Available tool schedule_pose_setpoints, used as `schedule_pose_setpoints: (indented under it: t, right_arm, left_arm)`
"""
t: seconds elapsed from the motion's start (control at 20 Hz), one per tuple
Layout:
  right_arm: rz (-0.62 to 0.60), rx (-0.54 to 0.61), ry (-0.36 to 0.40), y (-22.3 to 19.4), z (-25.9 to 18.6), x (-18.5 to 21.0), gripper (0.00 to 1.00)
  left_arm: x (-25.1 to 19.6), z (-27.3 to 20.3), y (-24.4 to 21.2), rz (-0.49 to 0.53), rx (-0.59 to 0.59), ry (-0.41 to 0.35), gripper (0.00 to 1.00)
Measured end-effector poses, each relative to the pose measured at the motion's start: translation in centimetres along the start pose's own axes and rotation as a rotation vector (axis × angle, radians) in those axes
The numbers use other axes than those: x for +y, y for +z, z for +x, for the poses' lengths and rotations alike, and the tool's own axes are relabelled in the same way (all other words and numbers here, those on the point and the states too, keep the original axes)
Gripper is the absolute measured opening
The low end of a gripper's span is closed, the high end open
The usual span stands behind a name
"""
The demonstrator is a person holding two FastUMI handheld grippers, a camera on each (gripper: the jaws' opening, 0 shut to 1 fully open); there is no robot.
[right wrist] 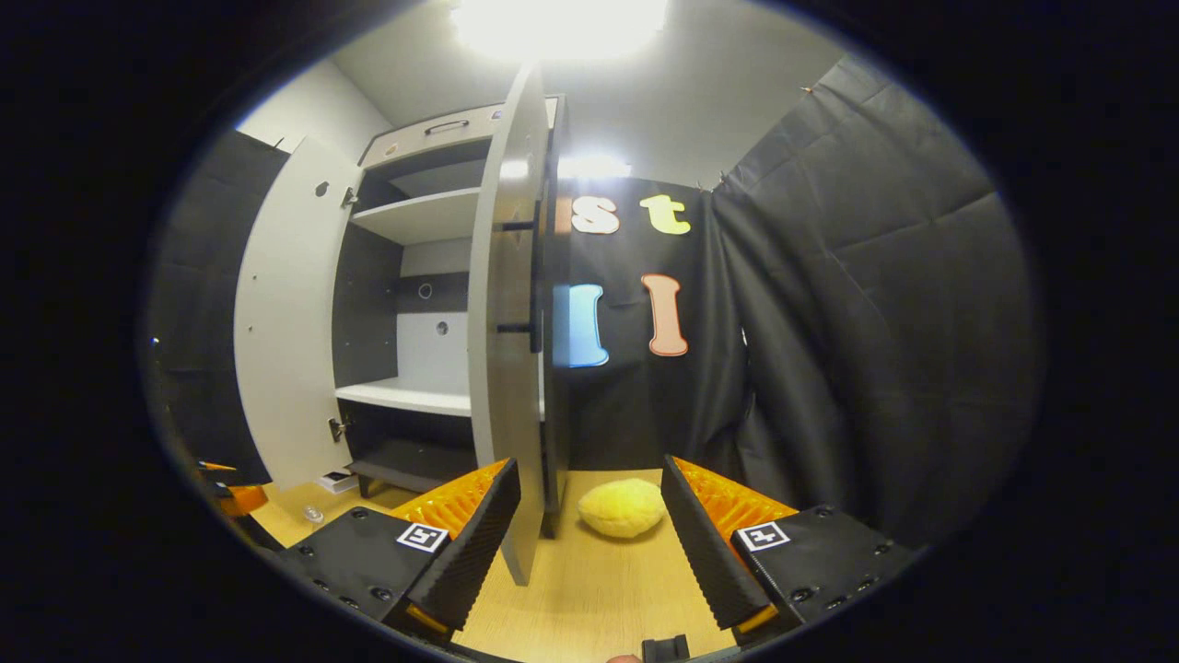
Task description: Grasp the bottle in the cabinet with the left hand and place it on the coaster, then close the right door with the right hand and the left door with the left hand.
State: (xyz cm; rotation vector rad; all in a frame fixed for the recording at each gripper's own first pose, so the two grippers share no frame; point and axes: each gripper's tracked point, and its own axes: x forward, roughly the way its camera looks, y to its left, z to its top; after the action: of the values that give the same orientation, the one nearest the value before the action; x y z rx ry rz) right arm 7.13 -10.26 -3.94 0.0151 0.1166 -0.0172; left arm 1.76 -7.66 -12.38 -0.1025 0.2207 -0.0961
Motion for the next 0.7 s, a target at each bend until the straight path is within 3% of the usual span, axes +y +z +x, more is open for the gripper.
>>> schedule_pose_setpoints:
  t: [0.3,0.7]
  right_arm:
    - [0.081,-0.075,-0.103,7.0,2.8,-0.6,0.98]
    - [0.092,-0.134,-0.297,12.0,6.1,-2.2,0.98]
  left_arm:
    - [7.8,-0.9,7.0,-0.088,-0.067,0.079,0.91]
    - [15.4,-1.0,11.4,-0.006,-0.150,0.121,0.92]
